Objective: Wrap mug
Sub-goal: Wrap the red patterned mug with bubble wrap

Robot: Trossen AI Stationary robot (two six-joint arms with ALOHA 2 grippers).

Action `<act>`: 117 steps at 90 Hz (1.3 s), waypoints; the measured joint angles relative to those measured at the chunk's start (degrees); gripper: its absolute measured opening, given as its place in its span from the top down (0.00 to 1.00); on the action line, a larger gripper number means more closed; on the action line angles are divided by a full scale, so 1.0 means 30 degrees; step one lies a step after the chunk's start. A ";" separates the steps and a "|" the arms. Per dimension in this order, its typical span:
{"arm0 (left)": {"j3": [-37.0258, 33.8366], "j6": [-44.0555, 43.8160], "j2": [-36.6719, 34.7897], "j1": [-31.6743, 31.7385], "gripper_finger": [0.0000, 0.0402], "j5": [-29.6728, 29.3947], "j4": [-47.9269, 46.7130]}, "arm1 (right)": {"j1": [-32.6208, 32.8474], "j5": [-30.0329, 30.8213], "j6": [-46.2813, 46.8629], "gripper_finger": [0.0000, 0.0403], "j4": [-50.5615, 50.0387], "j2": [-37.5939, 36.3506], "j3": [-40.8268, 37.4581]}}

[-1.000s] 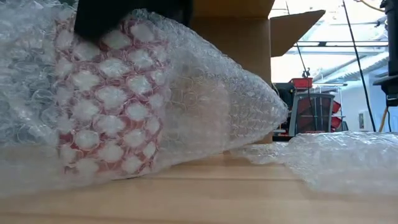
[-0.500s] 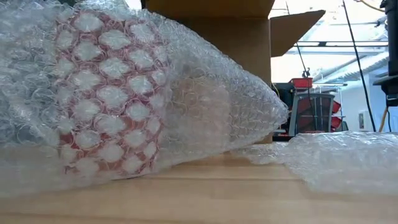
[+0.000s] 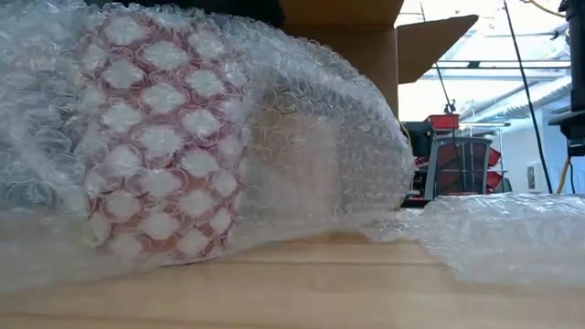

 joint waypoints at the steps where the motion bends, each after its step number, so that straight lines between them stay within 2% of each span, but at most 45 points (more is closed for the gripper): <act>1: 0.0000 0.0001 0.0000 0.0000 1.00 0.0000 0.0003 | 0.0004 0.0000 -0.0042 0.56 -0.0004 -0.0004 0.0000; 49: -0.0007 0.0023 0.0000 -0.0015 1.00 0.0005 0.0051 | 0.0910 -0.0532 0.1107 0.56 -0.0371 -0.3059 -0.0051; 62: -0.0007 0.0023 -0.0004 -0.0007 1.00 0.0007 0.0058 | 0.1729 -0.0395 0.1144 0.56 0.0739 -0.2238 -0.0648; 79: -0.0020 -0.0020 -0.0002 -0.0012 1.00 0.0012 0.0253 | 0.1633 0.1588 0.1700 0.56 0.0408 -0.0787 -0.0922; 105: -0.0058 -0.0035 0.0036 -0.0175 1.00 0.0466 0.4259 | 0.1298 0.1545 0.1531 0.56 0.1105 -0.0429 -0.0874; 117: 0.0383 0.0096 0.0038 -0.0175 1.00 0.0474 0.4052 | 0.1234 0.1545 0.1207 0.56 0.1326 -0.0422 -0.0882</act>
